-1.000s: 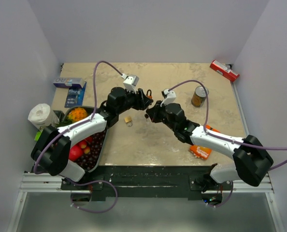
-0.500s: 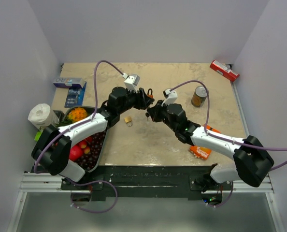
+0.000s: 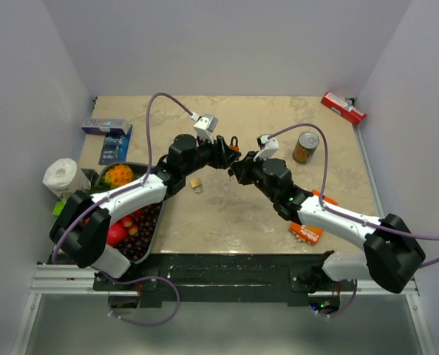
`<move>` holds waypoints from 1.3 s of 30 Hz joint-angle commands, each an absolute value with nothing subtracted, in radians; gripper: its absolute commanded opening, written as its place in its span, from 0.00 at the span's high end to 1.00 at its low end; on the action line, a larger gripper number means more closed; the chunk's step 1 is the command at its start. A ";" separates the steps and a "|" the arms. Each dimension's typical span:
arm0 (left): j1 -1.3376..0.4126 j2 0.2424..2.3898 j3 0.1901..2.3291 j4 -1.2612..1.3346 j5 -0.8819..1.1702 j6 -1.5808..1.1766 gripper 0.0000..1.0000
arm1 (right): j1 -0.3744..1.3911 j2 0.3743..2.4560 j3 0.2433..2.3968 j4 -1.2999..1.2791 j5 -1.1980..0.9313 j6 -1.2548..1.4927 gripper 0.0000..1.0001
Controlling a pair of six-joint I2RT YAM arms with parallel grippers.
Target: Unlock with the key
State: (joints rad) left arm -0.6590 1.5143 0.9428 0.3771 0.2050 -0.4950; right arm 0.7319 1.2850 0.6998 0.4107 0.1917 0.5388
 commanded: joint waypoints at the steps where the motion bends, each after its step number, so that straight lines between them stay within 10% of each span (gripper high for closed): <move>1: -0.699 1.552 0.885 0.164 0.291 -0.468 1.00 | 0.667 1.203 0.811 0.741 0.318 0.541 1.00; 19: -0.683 1.562 0.925 0.123 0.284 -0.471 1.00 | 0.672 1.226 0.701 0.686 0.288 0.560 1.00; 39: -0.658 1.557 0.925 0.124 0.298 -0.482 1.00 | 0.822 1.253 0.617 0.566 0.393 0.612 0.65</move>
